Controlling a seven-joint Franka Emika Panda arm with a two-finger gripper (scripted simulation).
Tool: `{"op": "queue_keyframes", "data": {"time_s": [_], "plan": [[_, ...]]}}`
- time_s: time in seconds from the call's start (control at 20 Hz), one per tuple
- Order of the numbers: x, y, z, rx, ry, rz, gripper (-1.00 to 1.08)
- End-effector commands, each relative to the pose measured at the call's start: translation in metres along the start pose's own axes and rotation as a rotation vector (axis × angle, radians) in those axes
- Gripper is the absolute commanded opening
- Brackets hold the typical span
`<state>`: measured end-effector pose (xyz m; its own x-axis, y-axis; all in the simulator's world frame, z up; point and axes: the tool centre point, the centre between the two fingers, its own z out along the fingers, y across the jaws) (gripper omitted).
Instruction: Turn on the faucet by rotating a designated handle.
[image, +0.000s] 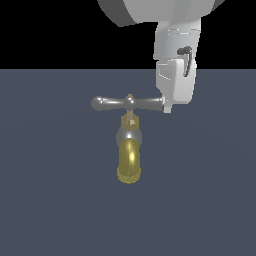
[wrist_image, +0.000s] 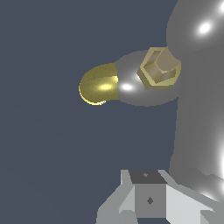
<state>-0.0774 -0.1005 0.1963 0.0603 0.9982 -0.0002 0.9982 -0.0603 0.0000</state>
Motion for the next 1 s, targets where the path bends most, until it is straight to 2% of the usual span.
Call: {"op": "queue_keyframes", "data": {"time_s": [0.0, 0.95], "plan": [[-0.001, 0.006, 0.000, 0.000, 0.000, 0.000, -1.00], [-0.008, 0.056, 0.000, 0.000, 0.000, 0.000, -1.00]]}}
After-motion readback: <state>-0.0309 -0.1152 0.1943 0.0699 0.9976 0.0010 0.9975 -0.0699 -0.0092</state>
